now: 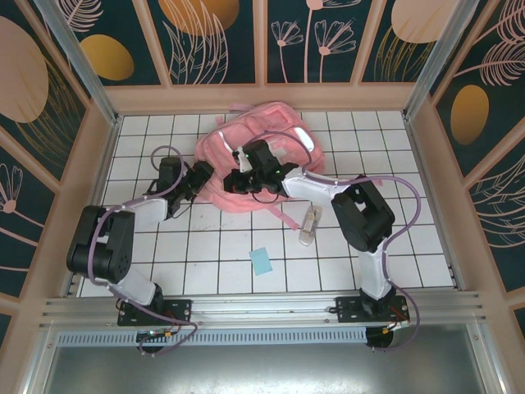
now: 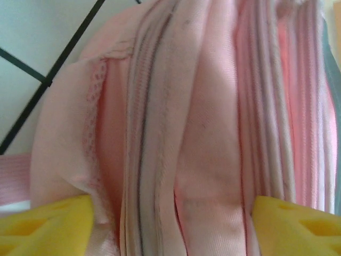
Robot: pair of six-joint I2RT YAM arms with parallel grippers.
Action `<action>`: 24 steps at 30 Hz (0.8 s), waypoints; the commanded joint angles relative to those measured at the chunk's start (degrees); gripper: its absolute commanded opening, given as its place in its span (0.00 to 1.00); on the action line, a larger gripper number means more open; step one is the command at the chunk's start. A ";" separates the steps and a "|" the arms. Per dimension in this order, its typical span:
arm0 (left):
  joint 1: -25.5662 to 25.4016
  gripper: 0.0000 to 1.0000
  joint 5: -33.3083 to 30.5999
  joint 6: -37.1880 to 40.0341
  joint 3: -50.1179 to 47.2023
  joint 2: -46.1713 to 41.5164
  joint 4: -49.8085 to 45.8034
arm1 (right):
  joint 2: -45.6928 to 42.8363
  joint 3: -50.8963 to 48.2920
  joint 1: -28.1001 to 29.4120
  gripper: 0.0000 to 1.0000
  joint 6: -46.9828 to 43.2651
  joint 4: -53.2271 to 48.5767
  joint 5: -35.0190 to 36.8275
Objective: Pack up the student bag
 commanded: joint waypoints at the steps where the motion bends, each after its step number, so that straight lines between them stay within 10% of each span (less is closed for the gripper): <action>1: -1.17 0.36 0.94 -3.67 2.32 4.68 10.89 | -4.53 -2.64 0.94 0.00 -0.33 -0.78 -7.20; 4: -1.19 0.00 -0.17 -2.65 4.32 7.26 11.57 | -5.08 -2.86 0.87 0.00 -5.85 -11.00 -4.69; 11: -0.77 0.00 -4.79 2.32 5.95 2.56 5.72 | -6.44 -5.26 -3.39 0.00 -17.71 -37.74 17.07; 24: 0.91 0.00 -5.34 3.88 5.65 -0.13 3.29 | -6.69 0.33 -12.94 0.00 -14.54 -45.91 63.62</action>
